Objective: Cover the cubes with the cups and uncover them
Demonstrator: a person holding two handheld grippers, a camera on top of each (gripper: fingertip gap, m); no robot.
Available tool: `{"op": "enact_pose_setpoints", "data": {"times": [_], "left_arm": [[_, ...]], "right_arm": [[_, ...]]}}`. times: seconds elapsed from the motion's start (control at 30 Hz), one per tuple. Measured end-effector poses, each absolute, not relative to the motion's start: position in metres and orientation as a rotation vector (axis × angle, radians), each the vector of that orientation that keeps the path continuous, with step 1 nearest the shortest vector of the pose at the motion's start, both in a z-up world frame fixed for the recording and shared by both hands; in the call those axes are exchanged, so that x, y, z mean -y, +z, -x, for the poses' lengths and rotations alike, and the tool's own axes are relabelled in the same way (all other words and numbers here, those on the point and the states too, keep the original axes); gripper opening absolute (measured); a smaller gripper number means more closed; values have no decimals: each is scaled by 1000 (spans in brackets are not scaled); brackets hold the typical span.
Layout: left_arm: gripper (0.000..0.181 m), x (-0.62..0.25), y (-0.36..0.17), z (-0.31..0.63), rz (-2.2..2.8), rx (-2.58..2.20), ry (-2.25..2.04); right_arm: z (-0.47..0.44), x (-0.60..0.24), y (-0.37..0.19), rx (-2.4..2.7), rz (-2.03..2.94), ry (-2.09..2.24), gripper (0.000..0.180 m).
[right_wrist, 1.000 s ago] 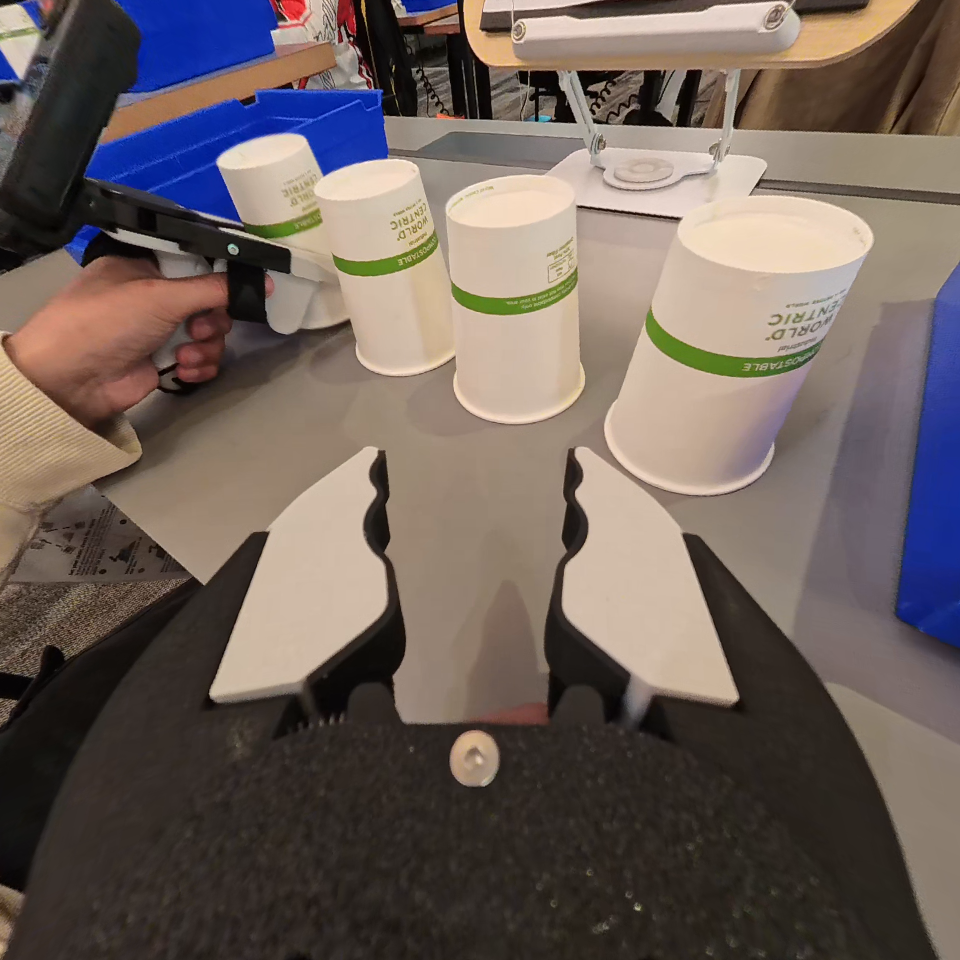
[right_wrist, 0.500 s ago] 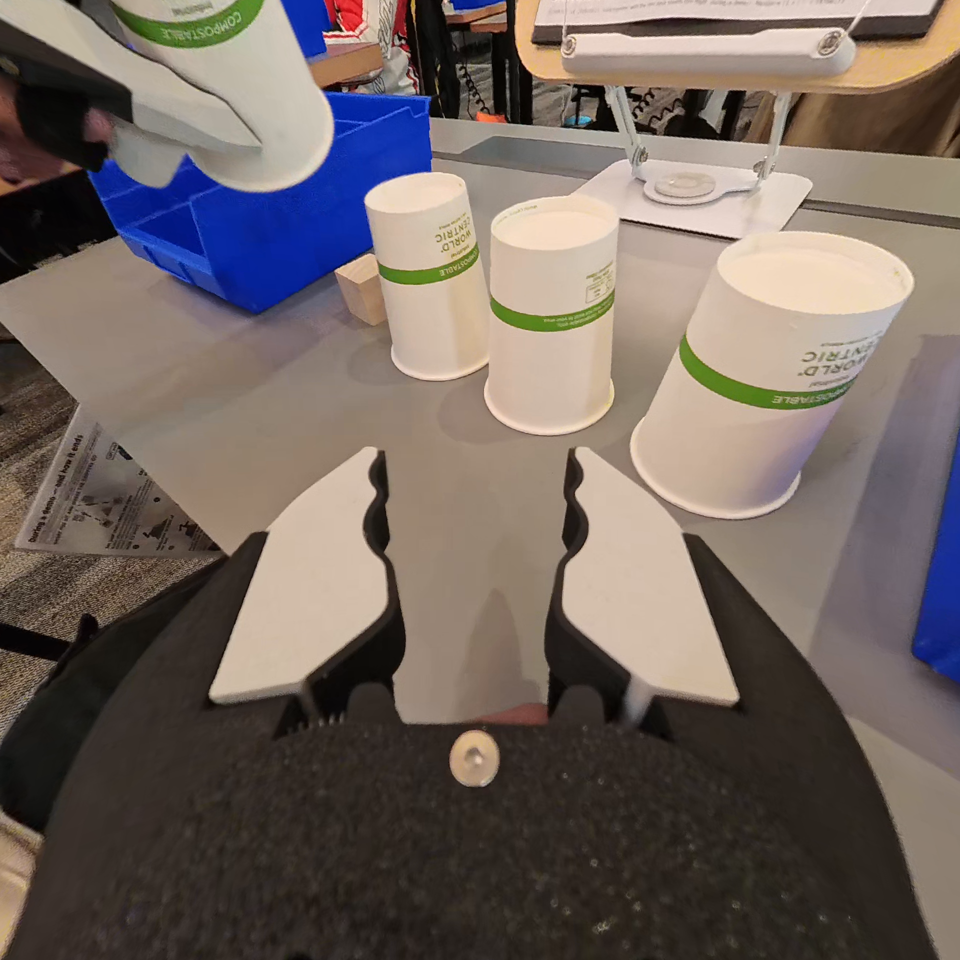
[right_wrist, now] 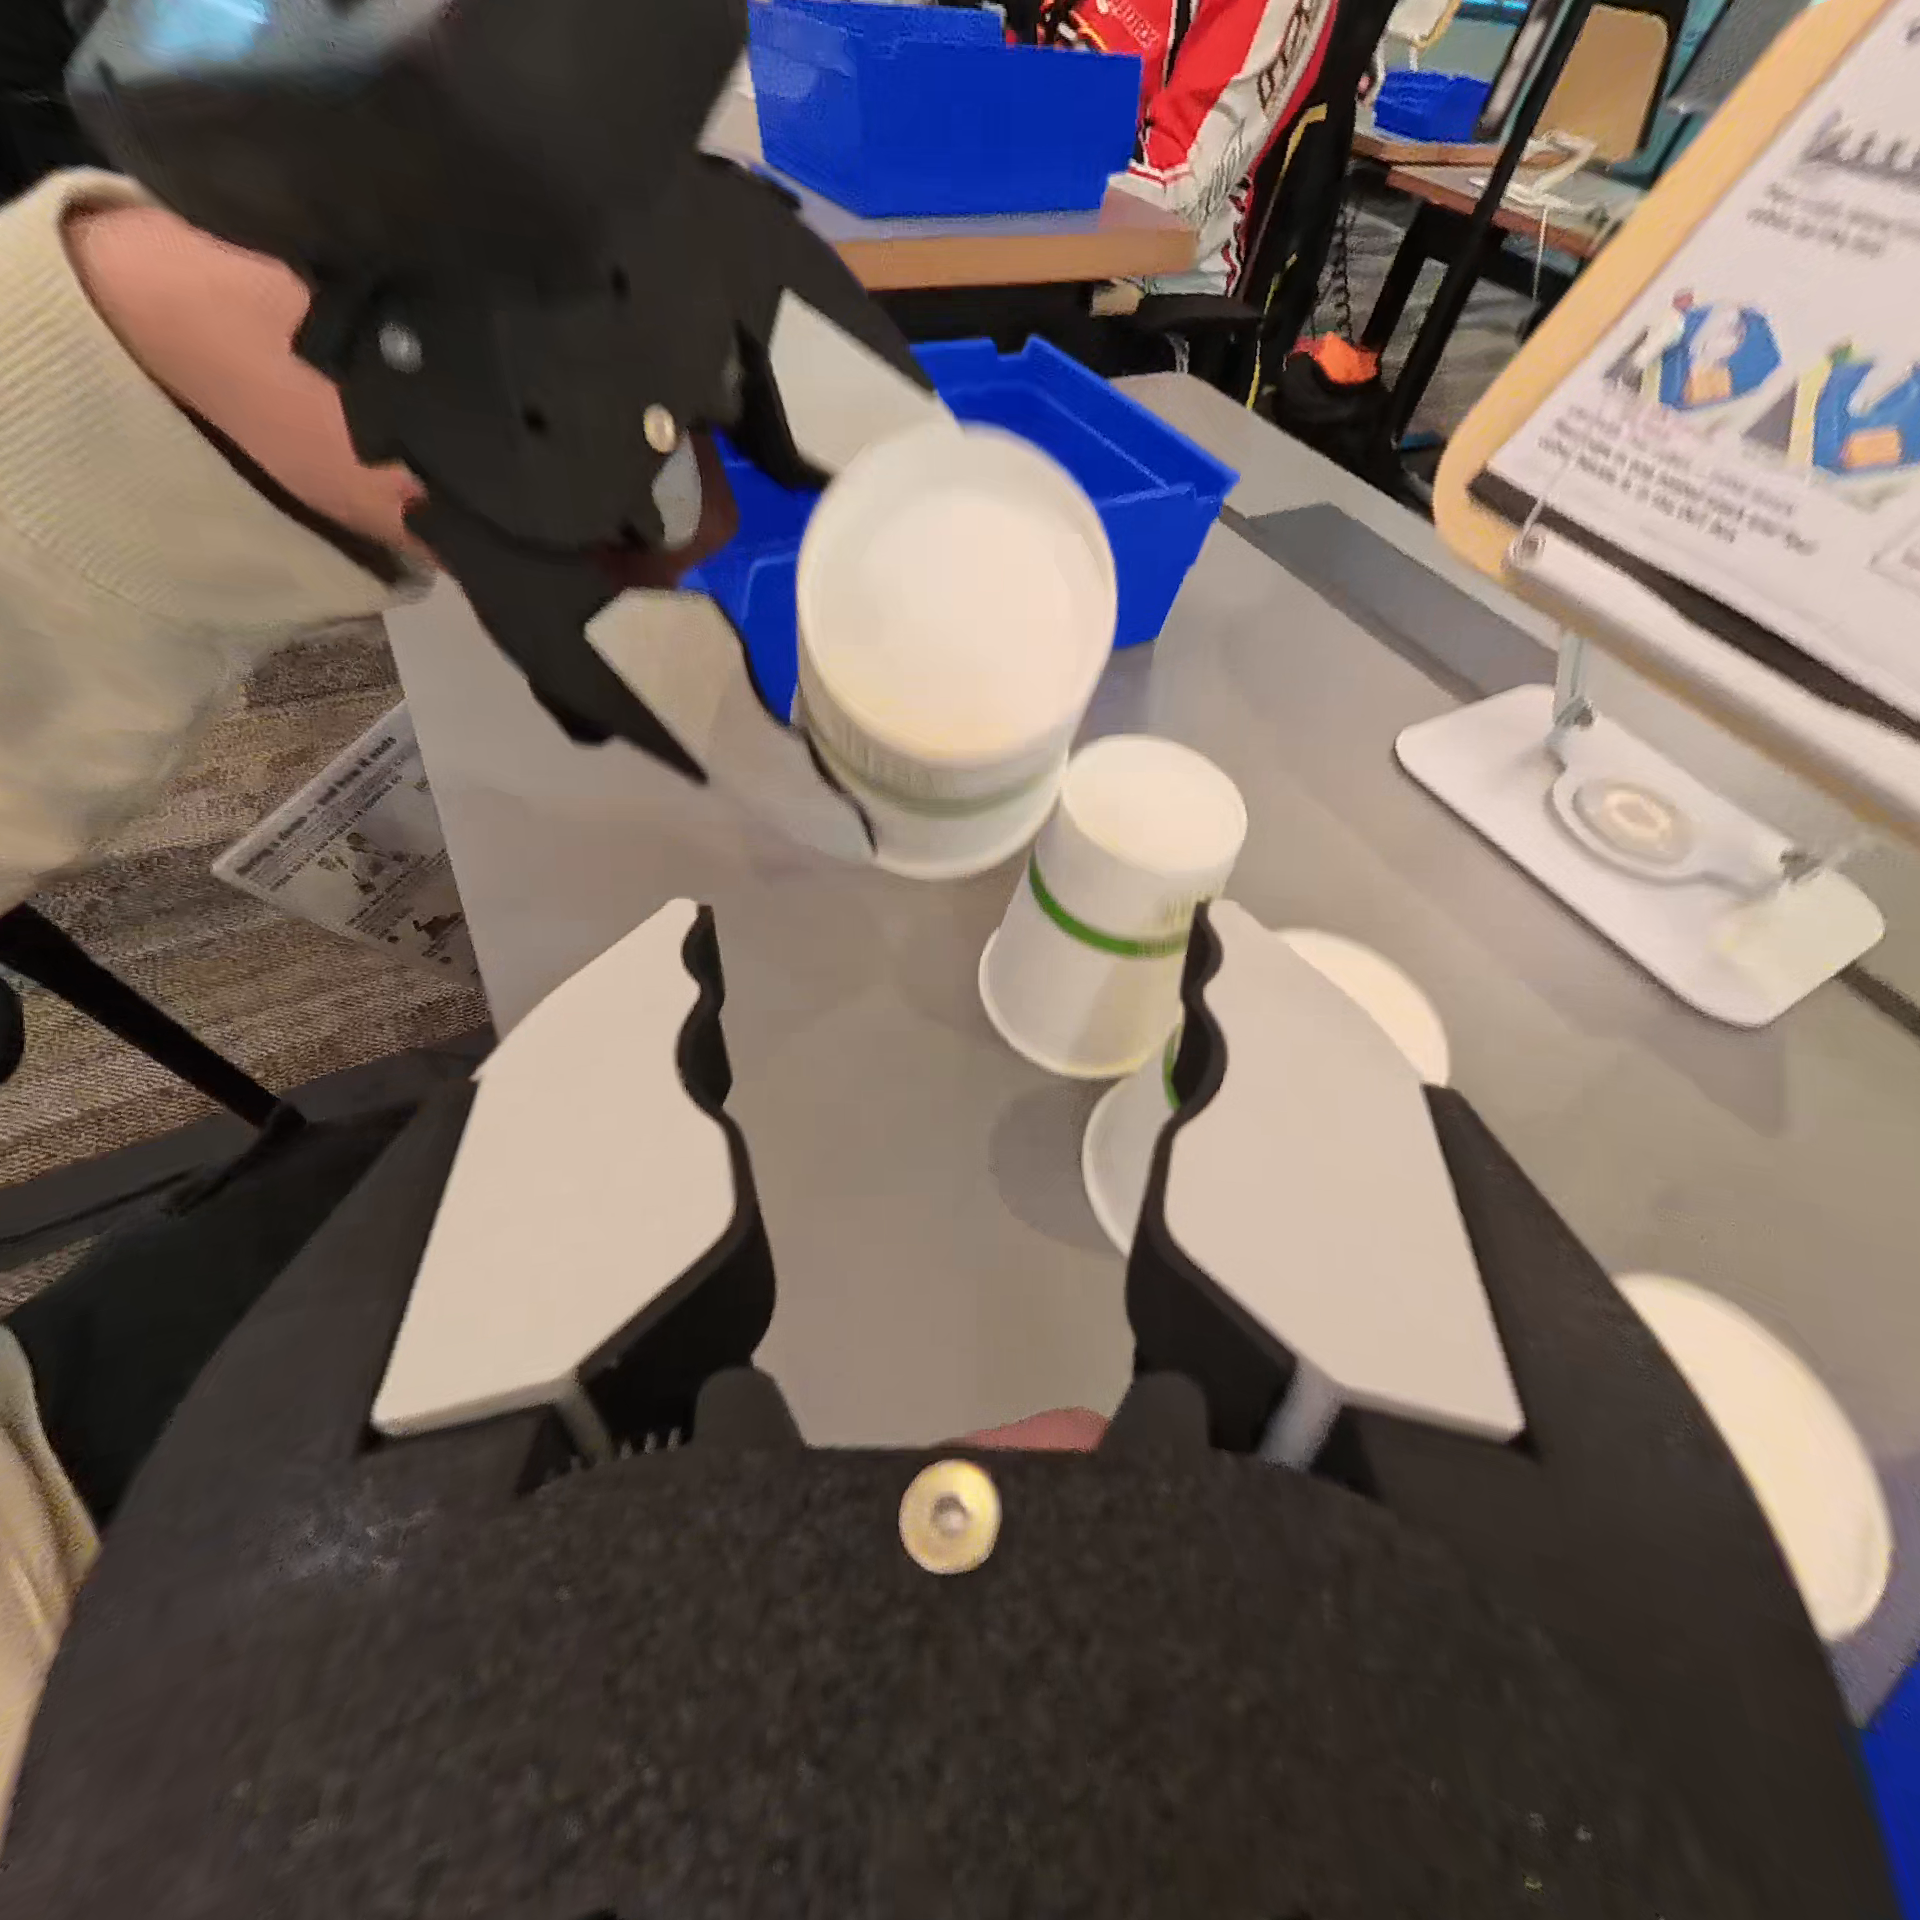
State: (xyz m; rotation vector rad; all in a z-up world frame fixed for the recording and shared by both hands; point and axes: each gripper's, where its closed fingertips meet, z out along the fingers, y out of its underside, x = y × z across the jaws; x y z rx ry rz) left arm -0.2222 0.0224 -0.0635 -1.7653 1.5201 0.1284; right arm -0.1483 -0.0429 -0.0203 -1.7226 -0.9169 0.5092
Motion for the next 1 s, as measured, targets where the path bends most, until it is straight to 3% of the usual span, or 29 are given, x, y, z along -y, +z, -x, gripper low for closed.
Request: {"op": "enact_pose_setpoints", "data": {"times": [0.03, 0.7, 1.0], "left_arm": [[86, -21, -64, 217, 1758, -1529, 115], [87, -23, -72, 213, 1718, -1553, 192], [86, 0, -44, 226, 1705, -1336, -162]], "right_arm": [[154, 38, -14, 932, 1714, 514, 84], [200, 0, -23, 1128, 1819, 483, 75], [171, 0, -19, 1030, 1842, 531, 75]]}}
